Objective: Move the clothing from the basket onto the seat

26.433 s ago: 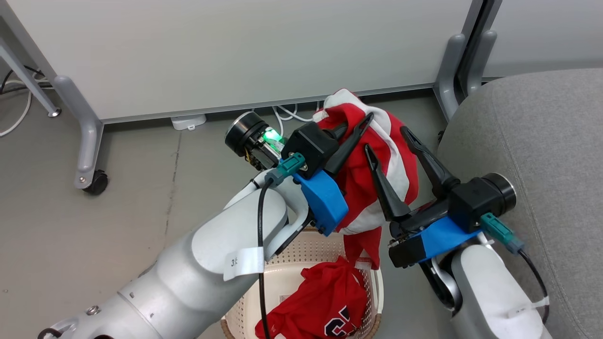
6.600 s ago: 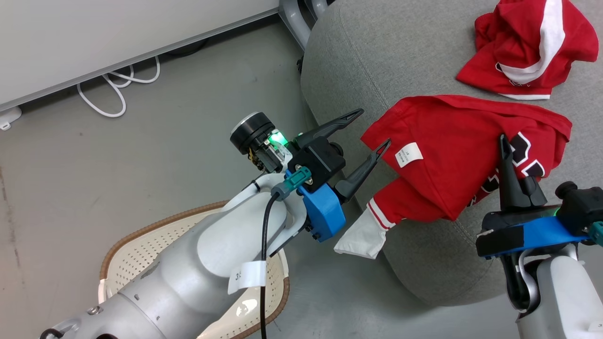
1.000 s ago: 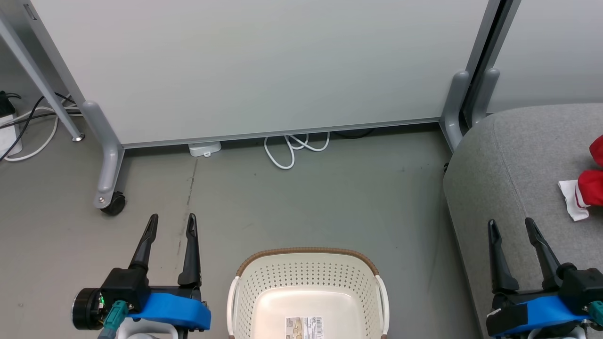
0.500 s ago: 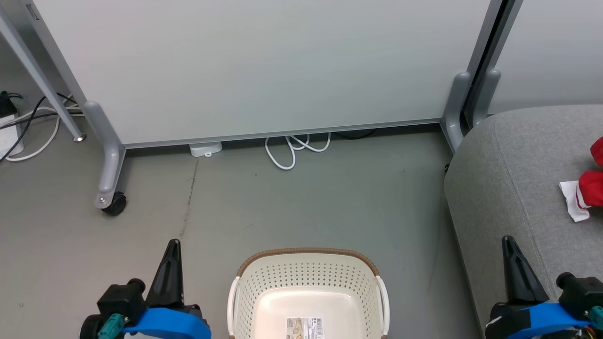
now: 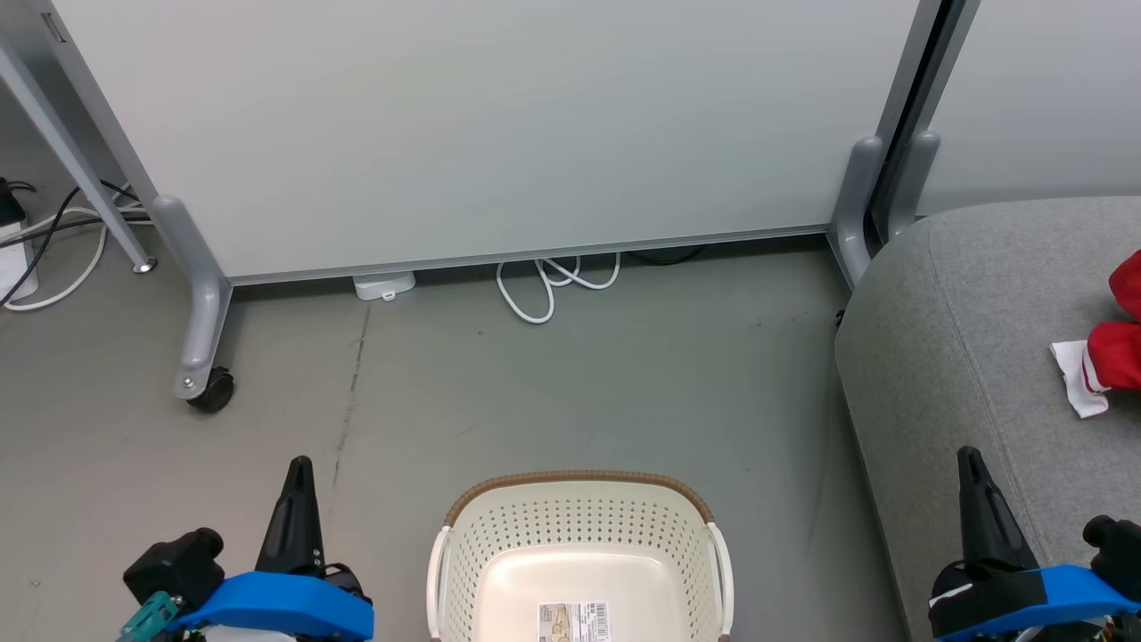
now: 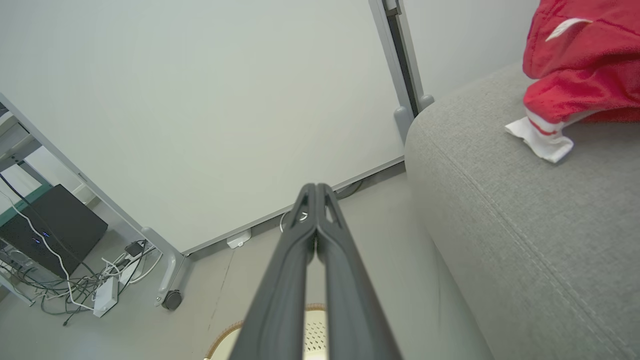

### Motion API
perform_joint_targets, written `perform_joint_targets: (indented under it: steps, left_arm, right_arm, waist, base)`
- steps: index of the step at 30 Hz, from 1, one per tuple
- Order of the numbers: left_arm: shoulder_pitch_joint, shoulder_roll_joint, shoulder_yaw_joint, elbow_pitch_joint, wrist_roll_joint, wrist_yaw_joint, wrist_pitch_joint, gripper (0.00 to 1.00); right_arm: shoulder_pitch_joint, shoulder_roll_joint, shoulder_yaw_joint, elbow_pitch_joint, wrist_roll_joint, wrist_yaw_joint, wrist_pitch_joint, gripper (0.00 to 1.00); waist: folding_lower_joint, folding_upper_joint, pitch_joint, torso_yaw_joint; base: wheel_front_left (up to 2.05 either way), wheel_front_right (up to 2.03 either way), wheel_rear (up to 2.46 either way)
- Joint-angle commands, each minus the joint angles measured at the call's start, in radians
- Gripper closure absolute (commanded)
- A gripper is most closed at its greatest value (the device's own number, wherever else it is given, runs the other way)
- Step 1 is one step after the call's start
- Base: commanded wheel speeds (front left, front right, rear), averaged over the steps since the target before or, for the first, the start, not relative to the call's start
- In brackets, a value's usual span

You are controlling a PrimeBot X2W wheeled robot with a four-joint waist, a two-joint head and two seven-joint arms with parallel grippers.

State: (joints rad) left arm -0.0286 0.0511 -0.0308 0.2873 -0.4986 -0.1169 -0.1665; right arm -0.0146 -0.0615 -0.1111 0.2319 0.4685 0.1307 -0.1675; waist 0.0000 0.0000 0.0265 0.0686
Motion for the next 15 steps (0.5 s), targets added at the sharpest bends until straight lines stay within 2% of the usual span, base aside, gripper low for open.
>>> perform_joint_targets:
  steps: [1, 15]
  left_arm:
    - [-0.035, 0.000, 0.012, -0.019, -0.043, -0.004, 0.010, 1.00]
    - [-0.046, 0.000, 0.040, -0.025, -0.257, -0.007, 0.064, 1.00]
  right_arm:
    - [-0.026, -0.001, -0.001, -0.015, 0.044, 0.000, 0.010, 1.00]
    - [-0.043, 0.001, -0.001, -0.010, 0.265, 0.000, 0.064, 1.00]
  waist:
    - [0.0000, 0.0000, 0.000, -0.001]
    - [0.0000, 0.0000, -0.003, -0.010]
  base:
    - [0.00, 0.00, 0.00]
    - [0.00, 0.00, 0.00]
